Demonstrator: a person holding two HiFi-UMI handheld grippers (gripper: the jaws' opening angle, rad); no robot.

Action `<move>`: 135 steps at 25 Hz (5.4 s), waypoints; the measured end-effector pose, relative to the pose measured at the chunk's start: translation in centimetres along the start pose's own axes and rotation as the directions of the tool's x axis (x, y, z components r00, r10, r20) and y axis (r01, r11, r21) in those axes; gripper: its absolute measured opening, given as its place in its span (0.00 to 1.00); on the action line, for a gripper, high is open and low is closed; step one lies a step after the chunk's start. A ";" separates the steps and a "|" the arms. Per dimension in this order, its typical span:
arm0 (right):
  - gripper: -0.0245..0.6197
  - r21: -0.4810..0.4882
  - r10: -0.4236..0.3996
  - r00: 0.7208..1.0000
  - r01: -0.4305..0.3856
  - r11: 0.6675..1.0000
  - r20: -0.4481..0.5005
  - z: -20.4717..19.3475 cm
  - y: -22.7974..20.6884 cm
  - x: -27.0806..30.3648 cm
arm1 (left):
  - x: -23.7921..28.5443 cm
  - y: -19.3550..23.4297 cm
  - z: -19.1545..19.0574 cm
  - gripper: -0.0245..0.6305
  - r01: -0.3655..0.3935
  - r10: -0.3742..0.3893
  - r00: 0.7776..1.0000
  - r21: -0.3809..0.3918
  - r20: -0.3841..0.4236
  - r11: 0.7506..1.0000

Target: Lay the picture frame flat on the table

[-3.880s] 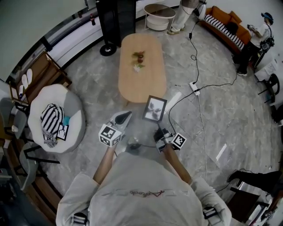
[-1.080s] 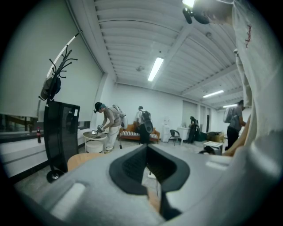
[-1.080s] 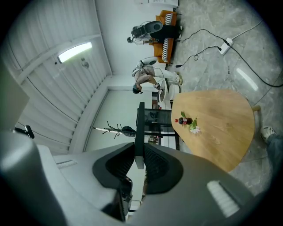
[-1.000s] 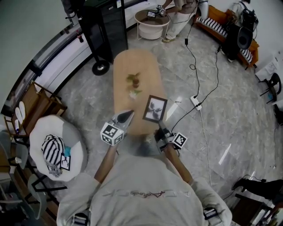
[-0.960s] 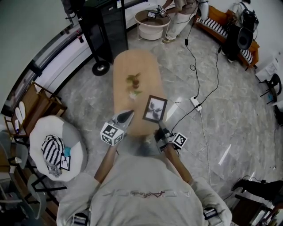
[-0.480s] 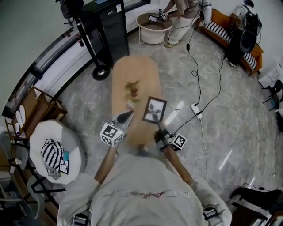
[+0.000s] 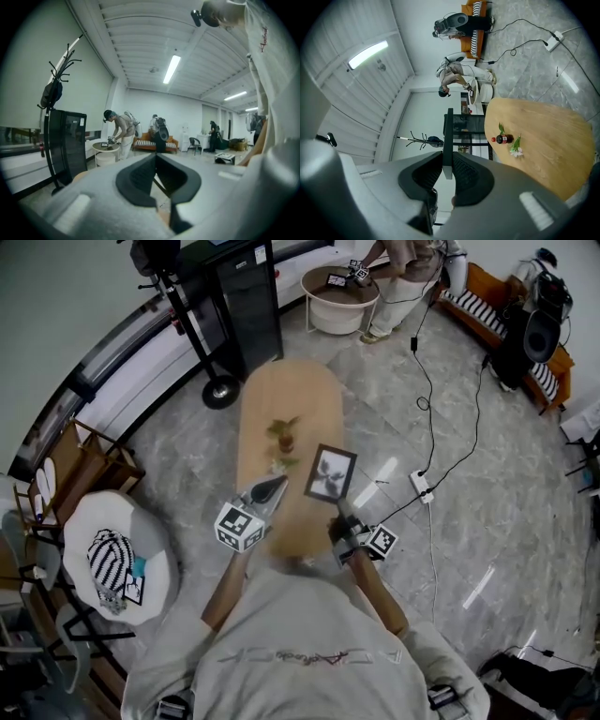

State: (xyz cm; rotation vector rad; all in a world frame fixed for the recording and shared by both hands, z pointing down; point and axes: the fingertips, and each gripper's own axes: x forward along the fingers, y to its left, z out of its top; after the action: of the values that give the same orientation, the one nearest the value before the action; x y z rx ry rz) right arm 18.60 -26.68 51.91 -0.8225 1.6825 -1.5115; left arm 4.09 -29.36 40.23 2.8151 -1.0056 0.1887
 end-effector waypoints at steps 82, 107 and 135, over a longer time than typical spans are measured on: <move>0.15 0.139 -0.246 0.961 0.263 0.955 -0.126 -13.7 -37.3 0.5 | -0.3 9.4 -43.1 0.04 -0.023 -0.060 0.971 -0.340 -0.232 0.940; 0.15 0.079 -0.244 0.946 0.265 0.961 -0.212 -13.4 -44.5 8.5 | -1.4 10.4 -45.9 0.04 -0.056 -0.039 0.970 -0.374 -0.240 0.926; 0.30 -0.252 -0.455 0.838 0.390 0.885 -0.301 -14.5 -47.0 10.4 | -2.4 11.0 -46.6 0.04 -0.070 -0.025 0.973 -0.391 -0.232 0.918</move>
State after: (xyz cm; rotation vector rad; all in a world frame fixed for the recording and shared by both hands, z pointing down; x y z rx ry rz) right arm 0.49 -32.77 98.39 -1.1347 2.0171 -1.9194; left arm -8.00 -27.92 86.58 2.3509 -0.9045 0.2748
